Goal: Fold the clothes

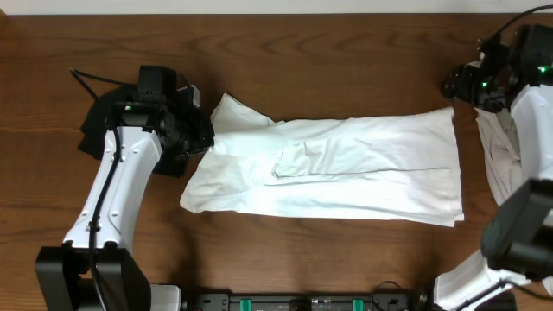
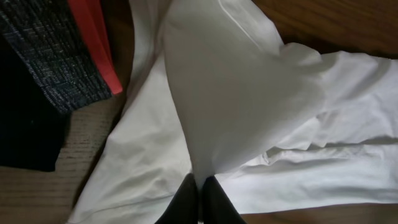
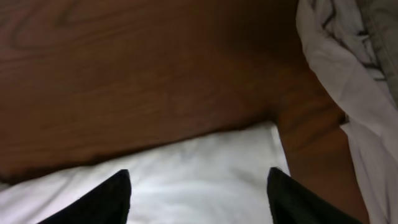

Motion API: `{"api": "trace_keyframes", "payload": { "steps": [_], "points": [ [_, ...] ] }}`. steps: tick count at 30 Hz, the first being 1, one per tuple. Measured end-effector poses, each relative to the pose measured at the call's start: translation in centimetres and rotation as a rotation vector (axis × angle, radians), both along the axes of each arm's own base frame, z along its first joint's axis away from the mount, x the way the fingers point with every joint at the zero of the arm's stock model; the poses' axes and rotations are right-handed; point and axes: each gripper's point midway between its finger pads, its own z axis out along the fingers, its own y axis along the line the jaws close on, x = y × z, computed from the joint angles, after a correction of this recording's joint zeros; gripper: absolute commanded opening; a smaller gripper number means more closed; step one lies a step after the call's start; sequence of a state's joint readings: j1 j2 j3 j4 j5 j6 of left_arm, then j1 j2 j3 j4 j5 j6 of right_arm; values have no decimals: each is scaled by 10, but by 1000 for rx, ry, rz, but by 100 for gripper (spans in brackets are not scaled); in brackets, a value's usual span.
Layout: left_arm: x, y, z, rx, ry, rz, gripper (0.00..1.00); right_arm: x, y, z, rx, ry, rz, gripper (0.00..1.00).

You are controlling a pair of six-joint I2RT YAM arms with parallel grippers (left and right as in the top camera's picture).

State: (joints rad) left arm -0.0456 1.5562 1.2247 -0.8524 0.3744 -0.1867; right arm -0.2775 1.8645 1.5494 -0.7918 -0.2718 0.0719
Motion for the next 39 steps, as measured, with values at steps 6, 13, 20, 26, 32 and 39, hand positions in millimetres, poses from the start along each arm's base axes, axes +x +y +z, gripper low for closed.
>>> {"api": "trace_keyframes", "payload": {
  "steps": [6, 13, 20, 26, 32, 39],
  "points": [
    [2, 0, 1, -1, -7, 2, 6, 16, -7, -59, 17, 70, -22, 60],
    [2, 0, 1, -7, -2, 22, 6, -4, -7, -98, 35, 219, -65, 66],
    [2, 0, 1, -8, -2, 24, 6, -13, -17, -102, -3, 267, -128, 64],
    [2, 0, 1, -8, -2, 24, 6, -19, -20, -109, -4, 303, -175, 56],
    [2, 0, 1, -8, -2, 24, 6, -19, -20, -127, 14, 333, -204, 27],
    [3, 0, 1, -8, -3, 24, 6, -16, -17, -127, 41, 320, -208, 1]
  ]
}}
